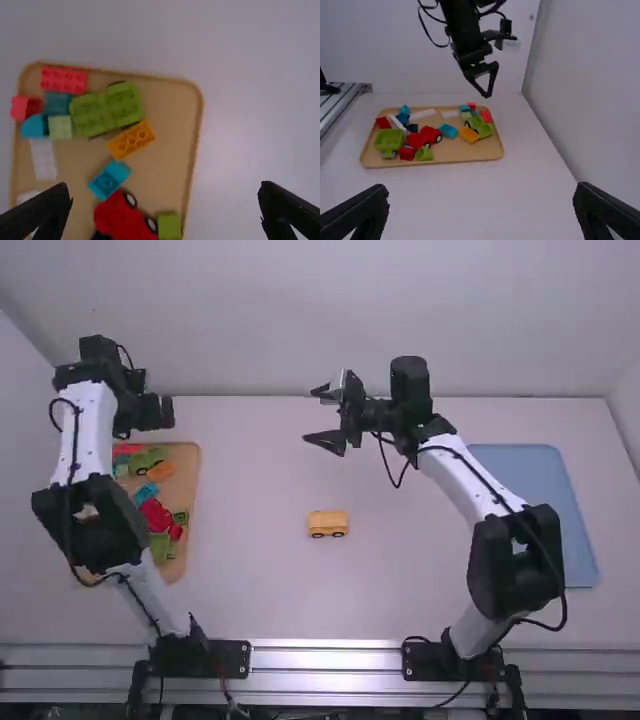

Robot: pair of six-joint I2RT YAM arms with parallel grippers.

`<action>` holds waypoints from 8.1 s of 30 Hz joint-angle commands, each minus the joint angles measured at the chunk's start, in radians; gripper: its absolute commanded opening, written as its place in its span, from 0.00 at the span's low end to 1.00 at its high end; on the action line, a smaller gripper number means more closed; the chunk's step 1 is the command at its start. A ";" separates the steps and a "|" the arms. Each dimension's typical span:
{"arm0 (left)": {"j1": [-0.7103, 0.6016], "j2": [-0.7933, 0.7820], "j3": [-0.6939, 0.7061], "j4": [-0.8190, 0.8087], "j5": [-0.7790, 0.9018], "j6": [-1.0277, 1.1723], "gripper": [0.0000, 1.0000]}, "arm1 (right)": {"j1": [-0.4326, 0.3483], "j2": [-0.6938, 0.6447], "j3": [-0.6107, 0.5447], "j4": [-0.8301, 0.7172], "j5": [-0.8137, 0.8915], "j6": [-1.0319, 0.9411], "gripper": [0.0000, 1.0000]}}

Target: Assemble lego blocks to make yellow taxi

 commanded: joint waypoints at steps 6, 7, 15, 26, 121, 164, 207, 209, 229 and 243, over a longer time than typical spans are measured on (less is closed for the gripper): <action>0.049 0.172 0.008 -0.017 0.033 0.369 0.99 | -0.041 -0.030 0.029 -0.035 -0.006 -0.003 0.99; 0.050 0.198 0.008 -0.013 -0.005 0.390 0.99 | -0.046 -0.030 0.029 -0.035 -0.006 -0.003 0.99; 0.030 0.305 0.007 -0.028 -0.063 0.654 0.79 | -0.047 -0.029 0.029 -0.040 -0.005 -0.004 0.99; 0.061 0.309 -0.015 0.025 -0.088 0.713 0.59 | -0.049 -0.029 0.029 -0.065 0.076 0.000 0.99; -0.465 -0.389 -1.040 1.564 1.250 0.085 0.02 | 0.018 0.043 0.027 -0.143 -0.266 -0.072 0.72; -0.470 -0.391 -1.040 1.153 0.451 0.081 0.99 | 0.111 -0.212 0.027 -0.555 0.984 0.092 0.15; -0.473 -1.759 -1.468 0.719 -0.623 -0.373 0.99 | 0.517 0.660 0.770 -1.186 0.901 -0.229 0.11; -0.473 -1.759 -1.478 0.720 -0.623 -0.372 0.99 | 0.530 0.672 0.766 -1.184 0.921 -0.204 0.11; -0.474 -1.758 -1.490 0.719 -0.603 -0.370 0.99 | 0.575 0.748 0.827 -1.193 1.042 -0.159 0.99; -0.473 -1.556 -1.488 0.940 -0.444 -0.247 0.99 | 0.480 0.577 1.055 -1.271 1.044 -0.135 0.99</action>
